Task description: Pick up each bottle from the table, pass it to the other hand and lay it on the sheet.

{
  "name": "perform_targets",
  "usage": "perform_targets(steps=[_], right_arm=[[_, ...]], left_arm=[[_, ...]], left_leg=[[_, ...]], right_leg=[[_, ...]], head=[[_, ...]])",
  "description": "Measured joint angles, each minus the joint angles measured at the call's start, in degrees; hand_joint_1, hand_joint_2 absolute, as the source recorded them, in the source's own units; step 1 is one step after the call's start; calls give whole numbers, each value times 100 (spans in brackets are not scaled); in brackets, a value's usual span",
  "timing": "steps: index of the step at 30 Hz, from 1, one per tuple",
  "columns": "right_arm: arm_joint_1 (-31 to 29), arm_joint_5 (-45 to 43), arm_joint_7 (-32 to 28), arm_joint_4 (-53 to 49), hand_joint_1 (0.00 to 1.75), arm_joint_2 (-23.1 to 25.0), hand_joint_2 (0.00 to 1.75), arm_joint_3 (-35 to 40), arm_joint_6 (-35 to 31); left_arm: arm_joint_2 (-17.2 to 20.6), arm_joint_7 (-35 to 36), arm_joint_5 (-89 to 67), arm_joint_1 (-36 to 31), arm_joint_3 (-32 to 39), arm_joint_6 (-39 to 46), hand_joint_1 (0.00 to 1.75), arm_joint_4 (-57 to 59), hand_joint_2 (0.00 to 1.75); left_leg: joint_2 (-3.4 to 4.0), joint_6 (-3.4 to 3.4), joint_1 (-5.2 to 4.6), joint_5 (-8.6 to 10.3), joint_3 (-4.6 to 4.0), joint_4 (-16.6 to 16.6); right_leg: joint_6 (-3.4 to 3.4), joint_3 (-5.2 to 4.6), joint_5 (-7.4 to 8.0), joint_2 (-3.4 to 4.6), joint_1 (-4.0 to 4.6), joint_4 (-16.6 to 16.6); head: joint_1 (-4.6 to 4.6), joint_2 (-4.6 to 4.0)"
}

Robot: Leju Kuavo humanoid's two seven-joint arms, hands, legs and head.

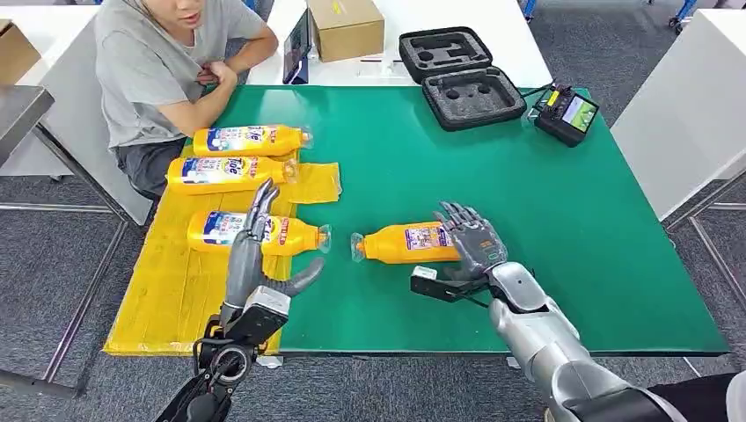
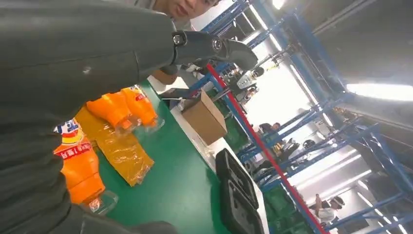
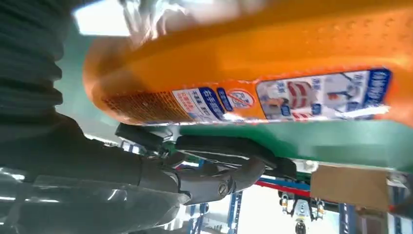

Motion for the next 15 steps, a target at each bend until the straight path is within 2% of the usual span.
perform_targets(steps=[14,15], right_arm=[[-176,-140,192,308,0,-37,175,6,525],[-190,-144,216,321,5,-44,175,6,569]], left_arm=[[-15,0,2,56,0,-9,0,4,175],[-15,0,2,60,0,-9,0,4,175]], left_leg=[[0,0,0,0,2,0],[0,0,0,0,2,0]], right_leg=[[0,0,0,1,0,-1],[0,0,0,1,0,-1]], head=[[0,0],[-2,0]])
